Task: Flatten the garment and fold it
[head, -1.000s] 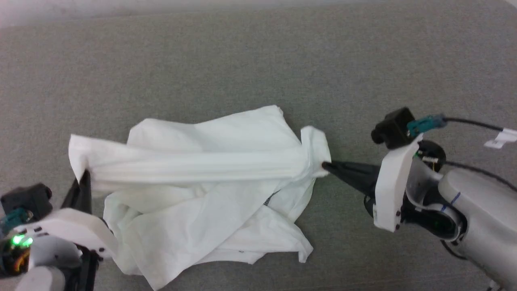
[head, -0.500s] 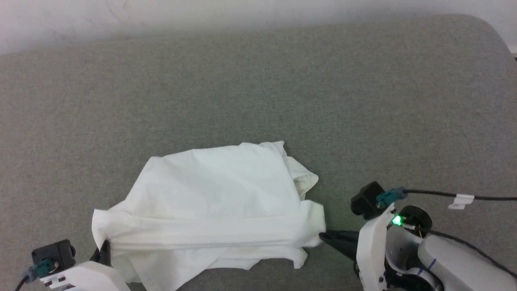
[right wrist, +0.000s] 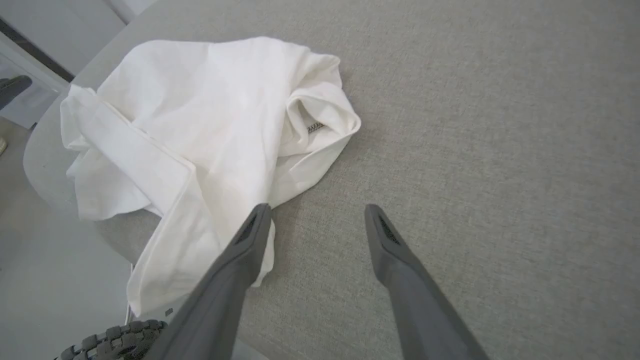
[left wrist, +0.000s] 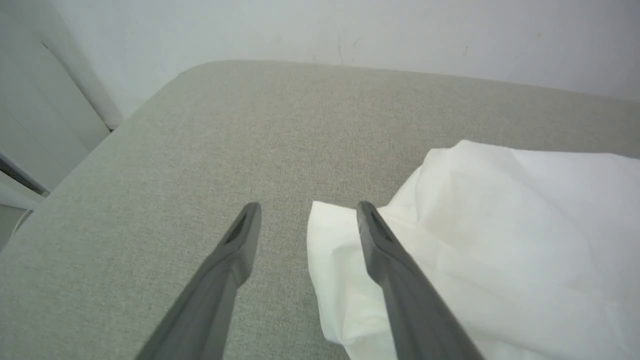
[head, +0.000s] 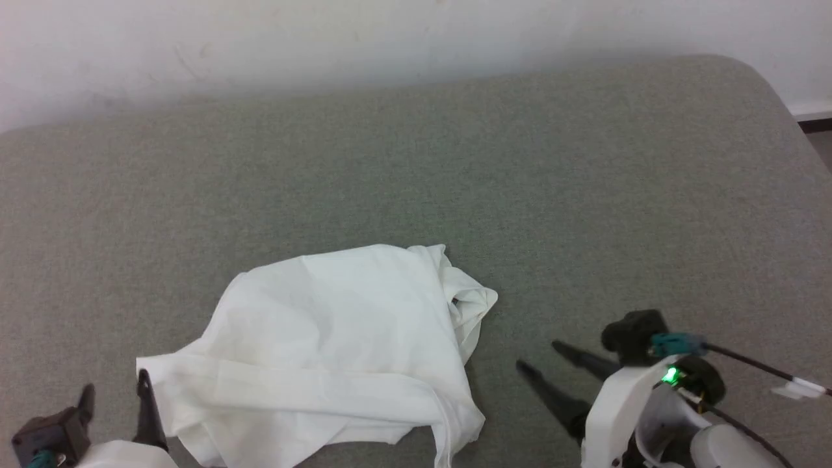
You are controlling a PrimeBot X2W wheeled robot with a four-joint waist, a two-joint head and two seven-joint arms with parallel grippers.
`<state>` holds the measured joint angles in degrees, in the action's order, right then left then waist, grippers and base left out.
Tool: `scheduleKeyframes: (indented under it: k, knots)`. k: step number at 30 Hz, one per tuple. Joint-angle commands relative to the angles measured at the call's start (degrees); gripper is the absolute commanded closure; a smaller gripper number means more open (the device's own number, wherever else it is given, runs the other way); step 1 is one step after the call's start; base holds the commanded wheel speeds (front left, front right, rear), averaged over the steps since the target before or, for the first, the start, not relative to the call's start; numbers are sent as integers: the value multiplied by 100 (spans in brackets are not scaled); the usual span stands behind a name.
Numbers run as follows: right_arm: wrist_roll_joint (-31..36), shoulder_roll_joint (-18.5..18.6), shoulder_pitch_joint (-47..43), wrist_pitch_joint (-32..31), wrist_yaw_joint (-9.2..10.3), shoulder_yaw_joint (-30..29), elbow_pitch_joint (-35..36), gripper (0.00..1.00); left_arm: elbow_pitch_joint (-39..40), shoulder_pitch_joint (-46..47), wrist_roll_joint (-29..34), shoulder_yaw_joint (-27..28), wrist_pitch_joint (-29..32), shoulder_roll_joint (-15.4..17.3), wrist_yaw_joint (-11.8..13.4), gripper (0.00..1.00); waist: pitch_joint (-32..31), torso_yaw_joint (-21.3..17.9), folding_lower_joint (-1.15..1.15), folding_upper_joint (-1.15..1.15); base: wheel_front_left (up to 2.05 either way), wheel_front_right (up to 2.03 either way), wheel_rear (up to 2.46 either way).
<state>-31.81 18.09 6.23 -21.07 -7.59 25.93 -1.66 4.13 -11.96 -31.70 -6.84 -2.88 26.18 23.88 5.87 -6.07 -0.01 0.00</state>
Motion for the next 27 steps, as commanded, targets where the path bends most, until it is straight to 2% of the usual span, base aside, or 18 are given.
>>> scheduleKeyframes:
  k: [1,4,7,14,20,27]
  knots:
    - [289,-214,-123,73,10,-330,155,0,85,-51,165,46,-186,80,78,0,-67,-25,1,0,0,0,0]
    - [896,-662,-329,120,10,-1031,451,0,236,1,478,73,-534,203,162,0,-117,-2,1,0,0,0,0]
    - [1292,-967,-415,77,10,-1443,663,0,396,99,758,71,-768,333,220,0,-142,43,1,0,0,0,0]
    - [1611,-1202,-428,-158,10,-1989,649,0,812,266,1253,45,-977,582,313,0,-178,244,1,0,0,0,0]
    - [1538,-1162,-216,-807,10,-2131,139,0,1054,277,1478,25,-950,785,332,0,-178,483,1,0,0,0,0]
    - [1114,-1320,579,-1592,10,-1903,-1019,0,1212,290,1590,-152,-743,830,334,0,-97,691,1,0,0,0,0]
